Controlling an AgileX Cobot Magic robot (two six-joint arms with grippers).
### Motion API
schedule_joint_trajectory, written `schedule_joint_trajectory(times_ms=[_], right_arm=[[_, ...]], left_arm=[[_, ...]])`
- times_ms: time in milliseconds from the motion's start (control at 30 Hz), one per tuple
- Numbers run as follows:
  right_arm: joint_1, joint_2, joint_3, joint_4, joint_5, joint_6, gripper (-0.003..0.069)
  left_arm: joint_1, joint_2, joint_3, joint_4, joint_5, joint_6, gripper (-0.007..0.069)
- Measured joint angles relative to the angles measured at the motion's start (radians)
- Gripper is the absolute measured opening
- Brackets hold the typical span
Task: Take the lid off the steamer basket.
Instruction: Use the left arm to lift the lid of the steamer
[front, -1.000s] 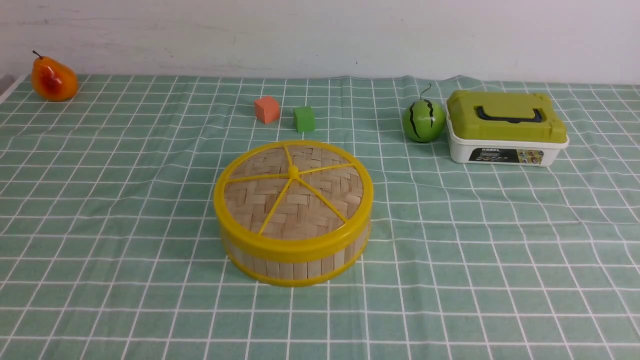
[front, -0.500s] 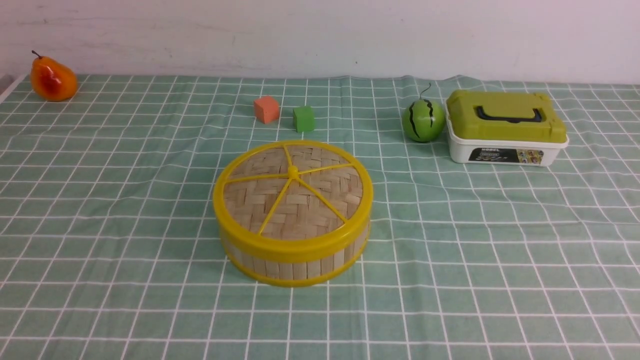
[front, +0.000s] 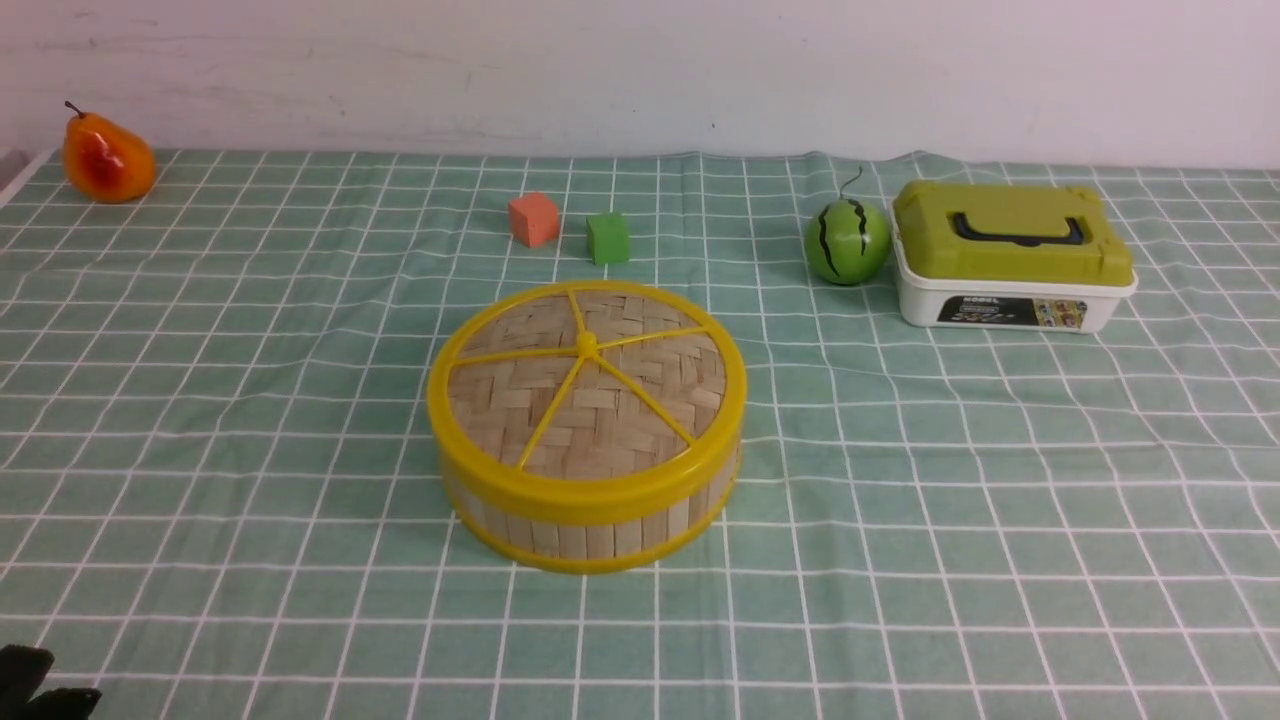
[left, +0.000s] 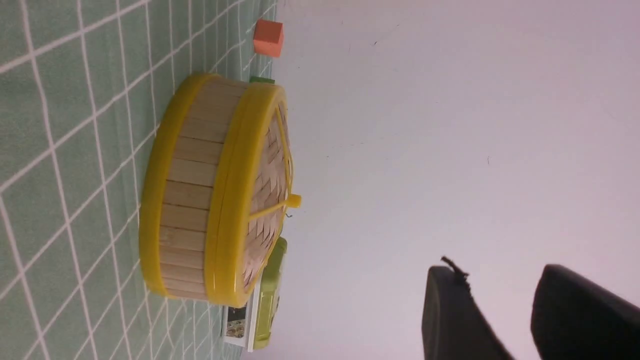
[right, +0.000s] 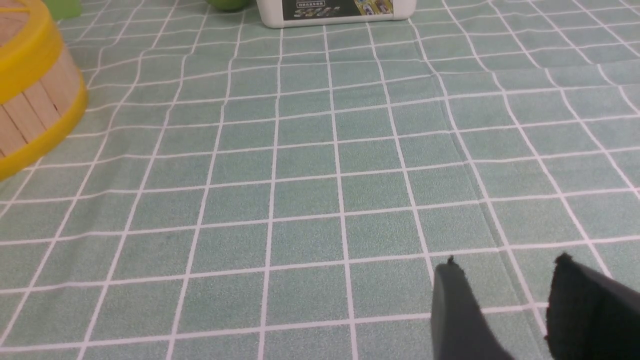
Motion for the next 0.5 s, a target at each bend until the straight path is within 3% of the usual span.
schedule_joint_trajectory(times_ms=[333,500], right_arm=[[0.000,0.000,0.000,0.000,0.000,0.000,0.0241],[0.000,0.000,0.000,0.000,0.000,0.000,0.0241]], left_arm=[[0.000,0.000,0.000,-0.010,-0.061,-0.001,0.0232],[0.000,0.000,-0.022,0.029,-0.095,0.073,0.0143]])
